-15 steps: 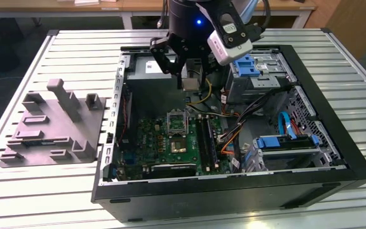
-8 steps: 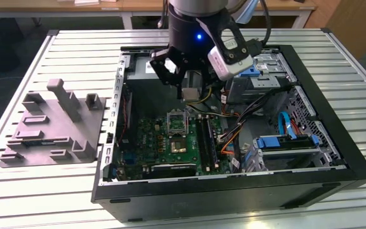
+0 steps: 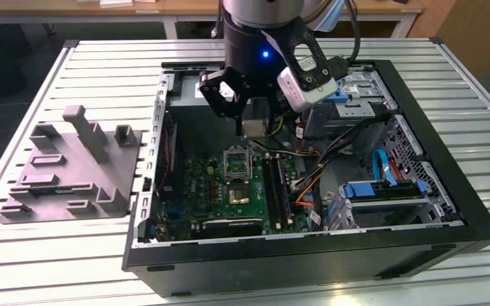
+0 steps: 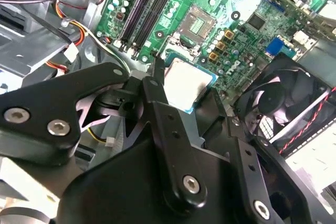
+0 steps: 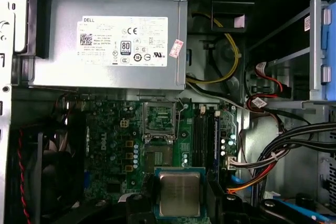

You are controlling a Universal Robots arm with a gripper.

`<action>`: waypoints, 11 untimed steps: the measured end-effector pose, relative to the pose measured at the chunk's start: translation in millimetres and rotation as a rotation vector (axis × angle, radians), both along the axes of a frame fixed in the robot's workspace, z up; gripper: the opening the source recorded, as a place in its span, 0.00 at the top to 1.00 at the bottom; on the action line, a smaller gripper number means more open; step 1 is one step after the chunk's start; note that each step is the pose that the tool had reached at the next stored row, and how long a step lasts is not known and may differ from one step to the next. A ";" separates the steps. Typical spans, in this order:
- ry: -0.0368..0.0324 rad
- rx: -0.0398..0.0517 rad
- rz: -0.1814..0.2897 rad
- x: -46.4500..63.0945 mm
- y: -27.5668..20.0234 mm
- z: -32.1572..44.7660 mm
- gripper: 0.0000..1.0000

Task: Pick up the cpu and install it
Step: 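Place the cpu into insertion slot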

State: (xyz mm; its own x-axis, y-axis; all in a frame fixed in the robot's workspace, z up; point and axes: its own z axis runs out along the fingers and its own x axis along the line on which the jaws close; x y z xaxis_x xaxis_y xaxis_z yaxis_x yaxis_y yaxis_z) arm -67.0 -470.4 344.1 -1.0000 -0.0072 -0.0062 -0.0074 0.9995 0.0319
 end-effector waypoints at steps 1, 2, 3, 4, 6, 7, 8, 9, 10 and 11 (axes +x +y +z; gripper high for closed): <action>-0.0003 0.0008 0.002 -0.6 0.0 -1.2 0.53; -0.0001 0.0016 0.006 -1.7 0.0 -2.6 0.53; -0.0001 0.0020 0.015 -2.6 0.0 -4.3 0.53; -0.0001 0.0025 0.025 -3.3 -0.1 -6.1 0.53; 0.0000 0.0027 0.038 -3.9 -0.5 -9.7 0.53; 0.0002 0.0027 0.039 -4.0 -0.9 -11.5 0.53; 0.0003 0.0027 0.039 -4.2 -1.4 -13.3 0.53; 0.0006 0.0028 0.039 -4.3 -2.3 -15.2 0.53; 0.0009 0.0025 0.039 -4.4 -3.4 -16.9 0.53; 0.0012 0.0024 0.039 -4.5 -4.5 -18.7 0.53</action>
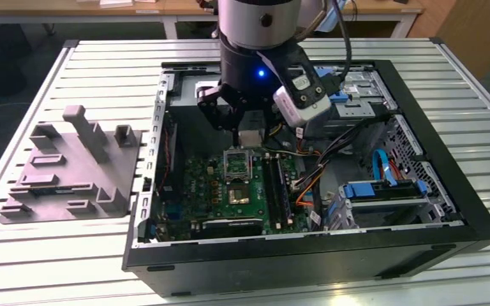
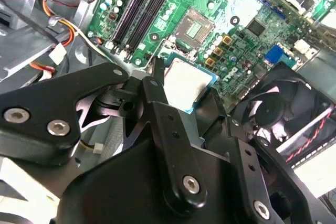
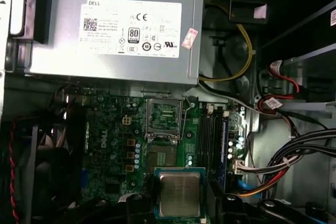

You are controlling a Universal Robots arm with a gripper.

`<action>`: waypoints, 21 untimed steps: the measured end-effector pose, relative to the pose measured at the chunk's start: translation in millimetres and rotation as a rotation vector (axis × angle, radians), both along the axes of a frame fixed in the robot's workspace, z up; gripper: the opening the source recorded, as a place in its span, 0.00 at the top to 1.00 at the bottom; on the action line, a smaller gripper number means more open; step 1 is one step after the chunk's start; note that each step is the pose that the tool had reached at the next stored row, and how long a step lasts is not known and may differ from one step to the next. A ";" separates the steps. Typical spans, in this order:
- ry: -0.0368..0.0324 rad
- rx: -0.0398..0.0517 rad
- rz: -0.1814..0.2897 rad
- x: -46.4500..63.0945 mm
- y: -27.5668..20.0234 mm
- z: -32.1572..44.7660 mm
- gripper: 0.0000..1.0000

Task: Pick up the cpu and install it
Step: 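Place the cpu into insertion slot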

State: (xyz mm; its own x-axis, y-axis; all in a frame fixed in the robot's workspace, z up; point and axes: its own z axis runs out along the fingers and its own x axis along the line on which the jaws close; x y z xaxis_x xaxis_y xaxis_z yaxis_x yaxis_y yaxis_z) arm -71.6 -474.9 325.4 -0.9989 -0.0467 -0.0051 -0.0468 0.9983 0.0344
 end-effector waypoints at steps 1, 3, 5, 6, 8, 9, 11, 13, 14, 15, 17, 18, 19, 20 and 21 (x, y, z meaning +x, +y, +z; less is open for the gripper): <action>0.0001 0.0002 0.000 -0.1 -1.0 -1.9 0.53; 0.0001 0.0003 0.000 -0.4 -1.7 -5.6 0.53; 0.0002 0.0003 0.000 -0.7 -1.7 -9.3 0.53; 0.0002 0.0002 -0.003 -0.9 -1.7 -11.0 0.53; 0.0002 -0.0001 -0.017 -1.4 -1.7 -14.7 0.53; 0.0002 -0.0001 -0.022 -1.7 -1.7 -16.5 0.53; 0.0002 -0.0001 -0.027 -2.3 -1.7 -20.1 0.53; 0.0001 -0.0001 -0.029 -2.7 -1.8 -23.8 0.53; 0.0001 -0.0001 -0.029 -3.0 -1.8 -25.6 0.53; 0.0002 -0.0001 -0.030 -3.3 -1.8 -27.4 0.53; 0.0002 -0.0001 -0.031 -3.8 -1.9 -31.1 0.53; 0.0002 -0.0001 -0.032 -4.1 -1.9 -32.9 0.53; 0.0002 -0.0001 -0.032 -4.4 -1.9 -34.7 0.53; 0.0002 -0.0002 -0.033 -4.7 -2.0 -36.5 0.53; 0.0002 -0.0001 -0.033 -5.0 -2.0 -38.3 0.53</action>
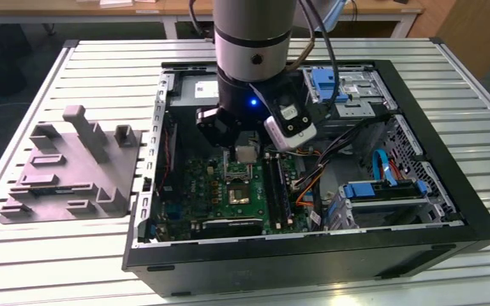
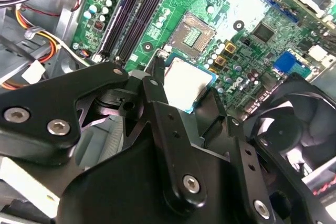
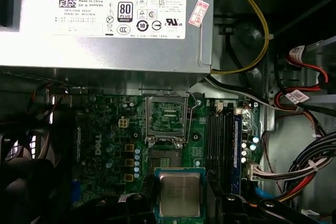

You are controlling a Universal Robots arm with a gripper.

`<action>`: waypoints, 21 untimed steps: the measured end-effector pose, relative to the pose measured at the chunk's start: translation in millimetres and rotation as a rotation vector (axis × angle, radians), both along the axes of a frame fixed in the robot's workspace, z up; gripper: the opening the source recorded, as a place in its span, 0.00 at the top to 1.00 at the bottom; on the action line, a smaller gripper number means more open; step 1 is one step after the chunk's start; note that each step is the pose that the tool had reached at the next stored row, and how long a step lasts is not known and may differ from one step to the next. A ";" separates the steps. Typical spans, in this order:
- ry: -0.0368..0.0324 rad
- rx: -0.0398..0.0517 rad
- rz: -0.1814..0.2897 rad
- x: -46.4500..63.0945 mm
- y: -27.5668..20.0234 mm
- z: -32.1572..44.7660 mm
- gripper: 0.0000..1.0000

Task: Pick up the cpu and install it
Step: 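Place the cpu into insertion slot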

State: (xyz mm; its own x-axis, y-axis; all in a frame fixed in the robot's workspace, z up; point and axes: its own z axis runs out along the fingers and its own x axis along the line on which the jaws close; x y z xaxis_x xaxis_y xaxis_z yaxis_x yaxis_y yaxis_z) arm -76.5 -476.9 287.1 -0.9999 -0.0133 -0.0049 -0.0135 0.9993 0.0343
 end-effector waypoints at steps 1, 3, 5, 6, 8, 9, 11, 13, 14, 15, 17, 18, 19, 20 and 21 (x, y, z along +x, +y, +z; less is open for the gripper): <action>0.0000 0.0001 -0.001 -0.3 0.0 -1.8 0.53; 0.0000 0.0000 -0.002 -0.8 -0.1 -5.4 0.53; 0.0000 0.0000 -0.002 -1.4 -0.1 -9.2 0.53; 0.0000 0.0000 -0.003 -1.6 -0.2 -11.0 0.53; 0.0000 0.0000 -0.004 -2.2 -0.3 -14.6 0.53; 0.0000 0.0000 -0.004 -2.3 -0.3 -16.4 0.53; 0.0000 -0.0002 -0.004 -2.3 -0.3 -16.6 0.53; 0.0000 -0.0001 -0.004 -2.3 -0.3 -16.8 0.53; 0.0000 -0.0001 -0.004 -2.3 -0.3 -17.0 0.53; -0.0001 -0.0003 -0.004 -2.3 -0.2 -17.9 0.53; 0.0001 -0.0010 -0.004 -2.4 -1.0 -21.4 0.53; 0.0002 -0.0010 -0.004 -2.4 -1.7 -23.2 0.53; 0.0002 -0.0011 -0.004 -2.4 -2.5 -24.9 0.53; 0.0001 -0.0009 -0.004 -2.6 -3.1 -26.8 0.53; 0.0002 -0.0010 -0.004 -2.7 -3.9 -28.6 0.53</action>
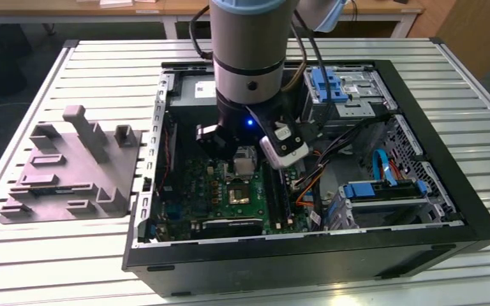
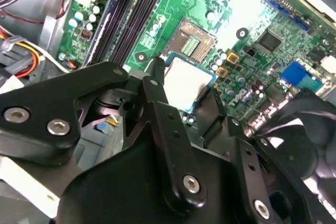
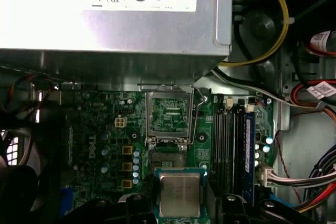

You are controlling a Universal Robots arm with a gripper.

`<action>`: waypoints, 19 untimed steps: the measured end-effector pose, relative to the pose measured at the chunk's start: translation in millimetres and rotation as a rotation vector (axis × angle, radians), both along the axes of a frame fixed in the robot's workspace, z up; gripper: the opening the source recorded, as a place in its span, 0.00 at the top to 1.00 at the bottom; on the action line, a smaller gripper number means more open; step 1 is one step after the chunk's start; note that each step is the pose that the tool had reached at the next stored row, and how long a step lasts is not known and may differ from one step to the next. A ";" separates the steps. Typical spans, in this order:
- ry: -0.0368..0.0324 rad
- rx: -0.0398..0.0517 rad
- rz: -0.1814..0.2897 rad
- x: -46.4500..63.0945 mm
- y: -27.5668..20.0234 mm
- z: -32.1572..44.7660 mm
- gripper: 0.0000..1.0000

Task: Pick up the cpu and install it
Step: 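Place the cpu into insertion slot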

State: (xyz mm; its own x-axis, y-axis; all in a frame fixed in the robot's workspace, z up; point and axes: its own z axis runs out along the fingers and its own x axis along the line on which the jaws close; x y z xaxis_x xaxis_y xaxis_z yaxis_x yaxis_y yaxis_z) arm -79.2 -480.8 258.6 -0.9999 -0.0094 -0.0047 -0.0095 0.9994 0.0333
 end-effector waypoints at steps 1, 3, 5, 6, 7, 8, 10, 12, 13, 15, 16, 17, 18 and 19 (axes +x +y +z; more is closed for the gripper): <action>-0.0001 0.0001 0.000 -0.2 -0.7 -1.9 0.53; -0.0001 0.0001 0.000 -0.7 -1.6 -5.6 0.53; -0.0001 0.0001 0.000 -0.9 -1.8 -9.1 0.53; -0.0001 0.0001 0.000 -0.9 -1.8 -10.9 0.53; -0.0001 0.0001 0.000 -1.0 -1.8 -12.8 0.53; -0.0001 0.0000 0.000 -1.1 -1.9 -14.5 0.53; -0.0001 0.0001 0.000 -1.1 -1.9 -18.3 0.53; -0.0001 0.0001 0.000 -1.1 -1.9 -22.0 0.53; 0.0000 0.0000 0.000 -1.1 -1.9 -23.7 0.53; -0.0001 0.0001 0.000 -1.1 -1.9 -26.7 0.53; 0.0000 -0.0001 0.000 -1.2 -1.9 -26.7 0.53; 0.0001 -0.0001 0.000 -1.2 -1.9 -26.7 0.53; 0.0001 -0.0002 0.000 -1.2 -1.9 -26.7 0.53; 0.0000 0.0000 0.000 -1.1 -1.9 -26.9 0.53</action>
State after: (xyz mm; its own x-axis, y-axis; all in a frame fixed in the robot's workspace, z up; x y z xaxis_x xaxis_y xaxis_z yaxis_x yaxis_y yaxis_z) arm -80.4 -482.7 231.7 -0.9999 -0.0090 -0.0047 -0.0091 0.9994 0.0332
